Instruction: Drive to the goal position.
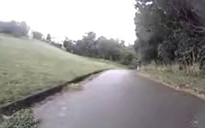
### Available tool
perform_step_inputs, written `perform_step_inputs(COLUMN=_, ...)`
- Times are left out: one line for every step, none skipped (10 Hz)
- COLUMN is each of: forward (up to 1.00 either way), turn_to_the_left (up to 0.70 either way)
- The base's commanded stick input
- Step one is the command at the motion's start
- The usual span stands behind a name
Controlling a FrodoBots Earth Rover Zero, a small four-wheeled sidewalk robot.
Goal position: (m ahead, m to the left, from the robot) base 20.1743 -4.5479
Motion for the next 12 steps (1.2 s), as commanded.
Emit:
perform_step_inputs(forward=0.70, turn_to_the_left=-0.06)
perform_step_inputs(forward=0.70, turn_to_the_left=-0.07)
perform_step_inputs(forward=0.70, turn_to_the_left=-0.07)
perform_step_inputs(forward=0.70, turn_to_the_left=-0.08)
perform_step_inputs(forward=0.70, turn_to_the_left=-0.09)
perform_step_inputs(forward=0.70, turn_to_the_left=-0.10)
perform_step_inputs(forward=0.70, turn_to_the_left=-0.13)
perform_step_inputs(forward=0.70, turn_to_the_left=-0.13)
perform_step_inputs(forward=0.70, turn_to_the_left=-0.14)
perform_step_inputs(forward=0.70, turn_to_the_left=-0.14)
perform_step_inputs(forward=0.70, turn_to_the_left=-0.15)
perform_step_inputs(forward=0.70, turn_to_the_left=-0.15)
